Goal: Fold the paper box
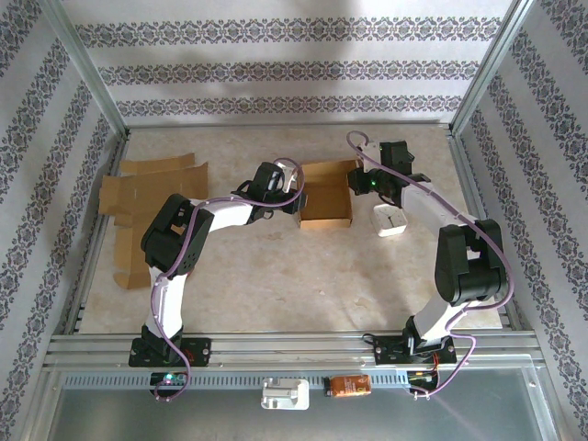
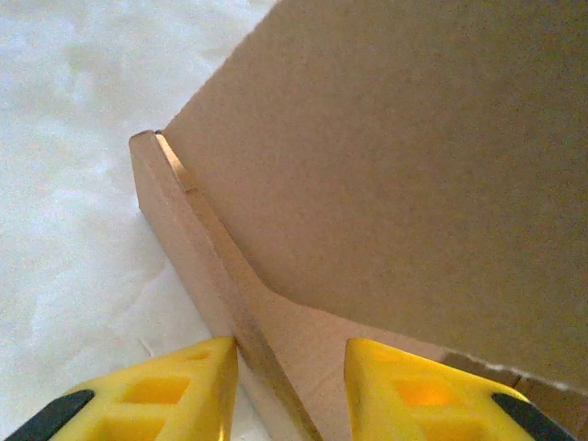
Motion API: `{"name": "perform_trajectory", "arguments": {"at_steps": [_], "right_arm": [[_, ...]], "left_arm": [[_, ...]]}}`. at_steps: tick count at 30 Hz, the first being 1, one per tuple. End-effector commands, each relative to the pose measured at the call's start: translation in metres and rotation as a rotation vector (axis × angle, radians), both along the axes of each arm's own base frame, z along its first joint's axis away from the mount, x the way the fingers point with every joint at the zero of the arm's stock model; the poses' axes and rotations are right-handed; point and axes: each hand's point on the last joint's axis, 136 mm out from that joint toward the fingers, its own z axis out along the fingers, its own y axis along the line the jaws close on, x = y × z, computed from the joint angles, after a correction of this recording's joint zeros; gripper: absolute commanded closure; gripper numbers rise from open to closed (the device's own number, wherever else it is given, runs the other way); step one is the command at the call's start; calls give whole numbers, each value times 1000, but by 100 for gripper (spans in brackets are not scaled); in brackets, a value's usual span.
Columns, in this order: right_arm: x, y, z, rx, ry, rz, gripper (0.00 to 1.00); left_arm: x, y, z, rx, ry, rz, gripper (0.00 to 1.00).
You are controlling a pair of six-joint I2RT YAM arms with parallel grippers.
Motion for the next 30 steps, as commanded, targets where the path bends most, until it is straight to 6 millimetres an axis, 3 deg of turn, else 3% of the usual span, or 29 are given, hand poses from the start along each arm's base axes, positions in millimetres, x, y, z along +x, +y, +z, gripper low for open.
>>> {"name": "perform_trajectory", "arguments": {"at_steps": [1,9,16,21,30], "right_arm": [[-13,13,-20,-1,44,8,86],[-7,15,-33,7,84,-149,82],[-12,32,-54,-82,91,-183,81],[-11,18,-65,-93,100,-289,82],[-8,23,-68,-64,105,-287,81]], "left_arm": [[-1,-6,1,-9,17,-9,65],[-2,6,2,-37,32,42,64],[-1,27,4,-44,41,62,63],[-13,20,18,-108,-5,-7,56],[-27,26,39,-147,-57,-7,34]]}}
